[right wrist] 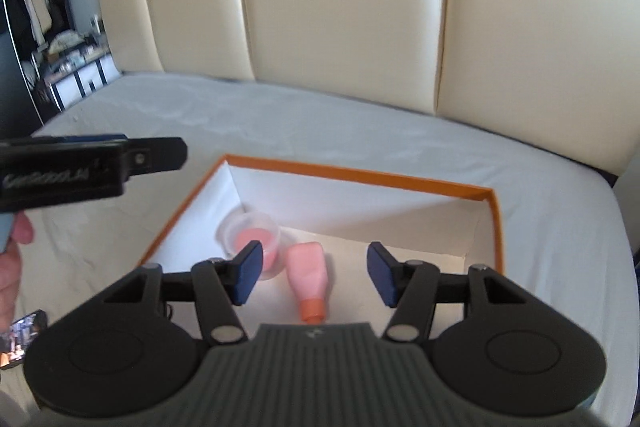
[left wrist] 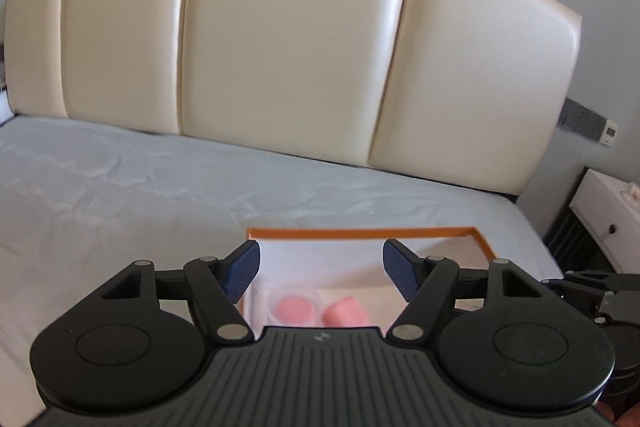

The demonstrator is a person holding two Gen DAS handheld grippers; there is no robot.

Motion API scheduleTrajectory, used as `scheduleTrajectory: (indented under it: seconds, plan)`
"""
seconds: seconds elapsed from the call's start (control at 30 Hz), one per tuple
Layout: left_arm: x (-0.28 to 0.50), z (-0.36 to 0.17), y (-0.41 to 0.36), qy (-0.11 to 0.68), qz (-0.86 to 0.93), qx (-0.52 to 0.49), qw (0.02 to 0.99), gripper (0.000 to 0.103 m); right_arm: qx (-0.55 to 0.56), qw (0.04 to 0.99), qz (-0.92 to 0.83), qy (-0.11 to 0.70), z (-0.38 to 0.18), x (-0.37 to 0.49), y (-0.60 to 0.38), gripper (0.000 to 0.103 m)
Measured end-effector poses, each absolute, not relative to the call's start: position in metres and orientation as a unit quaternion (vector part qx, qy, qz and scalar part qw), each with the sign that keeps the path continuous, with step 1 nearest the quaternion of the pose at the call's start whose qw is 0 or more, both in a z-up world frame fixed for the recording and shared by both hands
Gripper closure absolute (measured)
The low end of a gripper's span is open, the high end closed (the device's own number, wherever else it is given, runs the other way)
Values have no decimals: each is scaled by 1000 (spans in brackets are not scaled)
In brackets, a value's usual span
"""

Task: Organize rigid objects
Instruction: 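Grasp the small white jar with left gripper while right grasps brown cardboard cube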

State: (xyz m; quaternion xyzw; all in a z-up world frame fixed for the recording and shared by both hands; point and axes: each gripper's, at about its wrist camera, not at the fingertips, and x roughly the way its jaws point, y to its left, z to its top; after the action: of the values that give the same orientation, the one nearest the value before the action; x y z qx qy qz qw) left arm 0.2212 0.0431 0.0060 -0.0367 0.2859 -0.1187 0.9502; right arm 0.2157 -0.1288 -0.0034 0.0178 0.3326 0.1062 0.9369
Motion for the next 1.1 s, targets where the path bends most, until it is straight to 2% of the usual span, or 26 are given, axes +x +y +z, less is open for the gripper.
scheduleTrajectory:
  seconds: [0.2,0.47,0.67,0.8,0.87,1.1]
  plan:
    - [178,-4,40,302,-116,-26,946,20,34,946,100,308,-3,167,-132,45]
    - [127,-40,46,356,-119,-69,924,23,31,946,94,308,-21,109,-137,45]
    - [108,-81,43,431,-122,-89,889,27,29,933,73,351,-54,83,-138,46]
    - [99,-101,34,467,-131,-77,871,27,37,916,61,394,-81,73,-141,53]
    - [94,-109,29,476,-130,-59,868,27,37,909,63,409,-94,64,-141,56]
    - [100,-124,13,493,-116,-43,861,29,39,895,58,441,-120,57,-140,57]
